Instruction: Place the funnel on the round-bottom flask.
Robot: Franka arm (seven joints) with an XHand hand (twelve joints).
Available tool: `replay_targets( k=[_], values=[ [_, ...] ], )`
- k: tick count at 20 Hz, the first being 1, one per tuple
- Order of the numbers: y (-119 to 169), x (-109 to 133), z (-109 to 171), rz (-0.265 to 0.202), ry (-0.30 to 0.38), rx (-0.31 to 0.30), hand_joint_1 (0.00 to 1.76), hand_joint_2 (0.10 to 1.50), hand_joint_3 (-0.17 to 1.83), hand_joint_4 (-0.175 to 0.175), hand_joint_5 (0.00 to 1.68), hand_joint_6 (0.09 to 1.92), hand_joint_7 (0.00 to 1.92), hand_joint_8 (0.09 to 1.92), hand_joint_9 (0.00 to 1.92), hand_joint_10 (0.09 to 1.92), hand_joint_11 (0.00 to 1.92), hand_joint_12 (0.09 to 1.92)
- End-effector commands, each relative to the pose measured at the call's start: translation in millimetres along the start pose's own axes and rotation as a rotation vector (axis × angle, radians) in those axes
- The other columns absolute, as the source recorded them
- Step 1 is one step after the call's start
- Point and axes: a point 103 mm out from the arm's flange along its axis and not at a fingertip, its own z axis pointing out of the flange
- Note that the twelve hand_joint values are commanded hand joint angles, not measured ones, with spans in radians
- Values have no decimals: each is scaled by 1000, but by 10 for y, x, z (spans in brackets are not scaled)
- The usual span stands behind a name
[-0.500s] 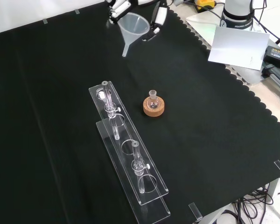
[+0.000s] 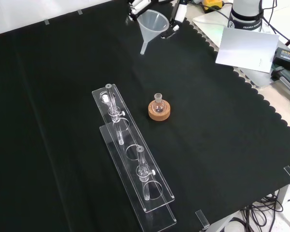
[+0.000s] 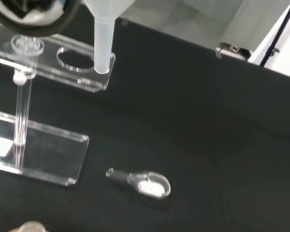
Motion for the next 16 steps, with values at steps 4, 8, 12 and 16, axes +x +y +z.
replay_targets(
  k=[4,8,12,16],
  values=[
    [-269,143,441,3,15,63,855,745,634,-49,897,748,978,742,1245,395,826,1123],
    [-251,194,618,-4,30,85,855,744,635,-50,897,748,979,743,1247,391,826,1122],
    [-214,258,794,-18,34,107,855,744,635,-50,897,748,979,743,1247,388,826,1121],
    [-171,323,965,-30,45,126,856,743,635,-51,897,748,980,743,1249,386,825,1121]
  ],
)
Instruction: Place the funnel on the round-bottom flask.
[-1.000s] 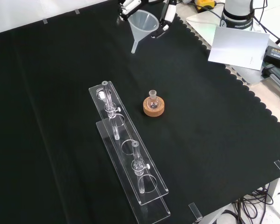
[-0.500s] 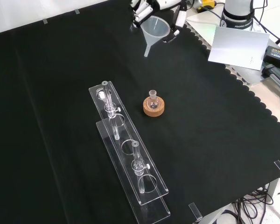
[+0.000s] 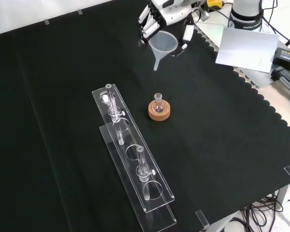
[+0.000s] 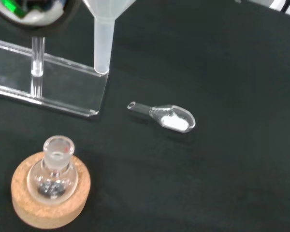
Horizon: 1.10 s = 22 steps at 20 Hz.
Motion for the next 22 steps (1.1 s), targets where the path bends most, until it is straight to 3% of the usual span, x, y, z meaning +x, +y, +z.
replay_targets(
  k=[1,5,13,22],
  values=[
    [90,96,283,-18,19,32,856,743,635,-52,896,748,979,743,1249,385,825,1121],
    [177,226,505,-43,31,54,859,743,635,-56,893,748,978,744,1249,383,826,1120],
    [173,424,654,-68,30,76,862,742,635,-62,891,750,978,746,1252,379,832,1116],
    [177,450,739,-61,33,91,865,742,636,-64,892,752,978,748,1255,375,836,1111]
  ],
)
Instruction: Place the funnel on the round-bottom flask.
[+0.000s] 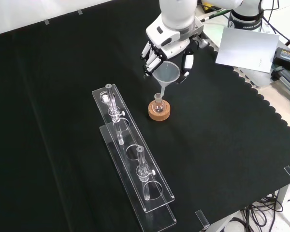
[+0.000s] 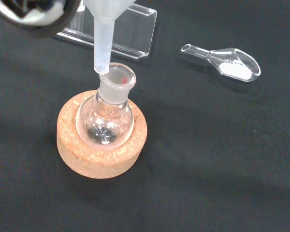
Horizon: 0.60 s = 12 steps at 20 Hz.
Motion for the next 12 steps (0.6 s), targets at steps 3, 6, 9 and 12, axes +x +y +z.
replay_targets(
  k=[3,6,9,12],
  values=[
    [40,-34,85,5,11,19,867,742,636,-65,893,752,979,749,1256,374,838,1110],
    [76,-48,165,8,7,31,868,742,636,-66,894,752,979,750,1258,373,840,1108],
    [87,-49,233,9,3,34,869,742,636,-67,894,752,979,750,1259,372,842,1107],
    [99,-54,275,9,9,28,869,742,636,-67,894,751,979,751,1259,371,843,1105]
  ],
)
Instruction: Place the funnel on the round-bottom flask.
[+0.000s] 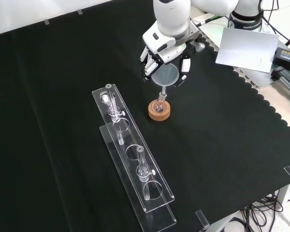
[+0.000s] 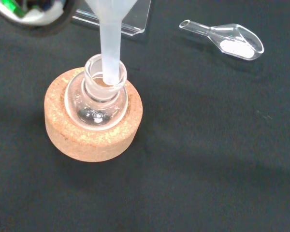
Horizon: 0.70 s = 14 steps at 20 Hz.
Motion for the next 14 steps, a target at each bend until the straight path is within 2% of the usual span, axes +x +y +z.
replay_targets(
  k=[1,10,14],
  values=[
    [19,-11,59,1,6,-6,869,742,636,-68,894,751,978,751,1259,371,844,1104],
    [62,47,57,-12,4,-52,871,746,637,-69,893,751,974,752,1256,367,846,1102],
    [123,104,79,-24,4,-41,871,747,637,-70,890,751,967,753,1248,364,848,1100]
  ],
)
